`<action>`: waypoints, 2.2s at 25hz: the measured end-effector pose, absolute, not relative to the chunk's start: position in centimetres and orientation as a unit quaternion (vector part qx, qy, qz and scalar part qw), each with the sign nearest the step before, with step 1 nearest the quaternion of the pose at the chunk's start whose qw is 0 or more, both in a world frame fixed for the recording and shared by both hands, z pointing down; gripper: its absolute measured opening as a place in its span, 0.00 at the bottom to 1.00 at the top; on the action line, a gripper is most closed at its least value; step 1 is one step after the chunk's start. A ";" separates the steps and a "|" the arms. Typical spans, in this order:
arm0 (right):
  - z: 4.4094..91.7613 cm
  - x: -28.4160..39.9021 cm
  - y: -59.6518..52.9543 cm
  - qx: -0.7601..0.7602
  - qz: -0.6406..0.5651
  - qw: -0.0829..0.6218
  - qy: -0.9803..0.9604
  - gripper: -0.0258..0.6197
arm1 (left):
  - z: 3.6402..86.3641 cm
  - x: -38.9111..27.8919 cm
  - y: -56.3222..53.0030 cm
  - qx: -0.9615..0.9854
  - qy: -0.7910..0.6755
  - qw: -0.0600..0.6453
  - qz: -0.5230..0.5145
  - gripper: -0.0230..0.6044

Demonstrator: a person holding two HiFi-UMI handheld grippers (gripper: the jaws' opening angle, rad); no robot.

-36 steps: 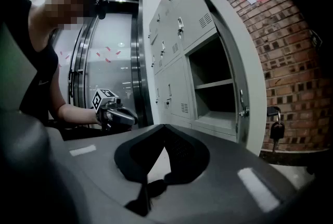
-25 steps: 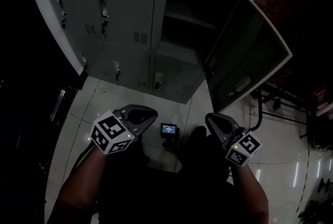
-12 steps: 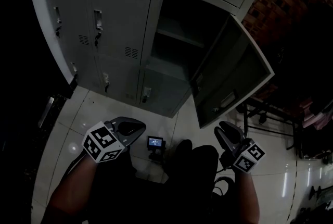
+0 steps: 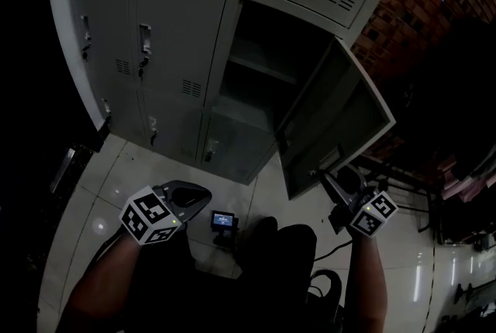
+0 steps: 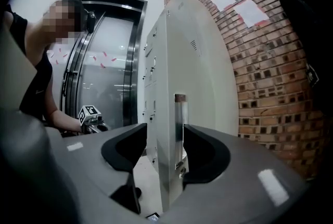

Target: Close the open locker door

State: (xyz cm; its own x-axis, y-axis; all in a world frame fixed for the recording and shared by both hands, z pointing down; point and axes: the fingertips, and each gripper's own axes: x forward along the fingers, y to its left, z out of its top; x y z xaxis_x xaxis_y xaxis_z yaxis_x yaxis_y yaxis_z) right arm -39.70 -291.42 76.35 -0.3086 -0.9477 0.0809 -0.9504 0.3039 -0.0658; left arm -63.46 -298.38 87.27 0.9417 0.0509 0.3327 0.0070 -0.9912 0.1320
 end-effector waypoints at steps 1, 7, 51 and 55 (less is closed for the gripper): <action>76.5 -40.0 -291.8 0.582 0.055 0.014 -0.811 0.39 | 87.3 -63.4 -298.4 0.983 0.015 0.065 0.171 0.06; 76.7 -44.0 -293.6 0.543 0.045 0.010 -0.839 0.34 | 87.3 -63.4 -298.4 0.983 0.017 0.067 0.170 0.06; 78.1 -49.0 -326.3 0.701 0.038 0.052 -0.710 0.20 | 86.0 -65.2 -299.4 0.985 -0.007 0.093 0.144 0.06; 78.1 -48.3 -327.1 0.711 0.033 0.054 -0.700 0.20 | 86.0 -65.3 -299.5 0.986 -0.007 0.093 0.142 0.06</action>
State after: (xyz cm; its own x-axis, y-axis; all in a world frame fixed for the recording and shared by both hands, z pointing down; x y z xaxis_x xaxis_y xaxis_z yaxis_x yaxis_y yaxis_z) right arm -48.34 -327.11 78.08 0.0172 -0.9922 0.1232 -0.9994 -0.0135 0.0310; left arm -65.28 -299.48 85.95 0.9597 0.0134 0.2807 -0.0392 -0.9827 0.1808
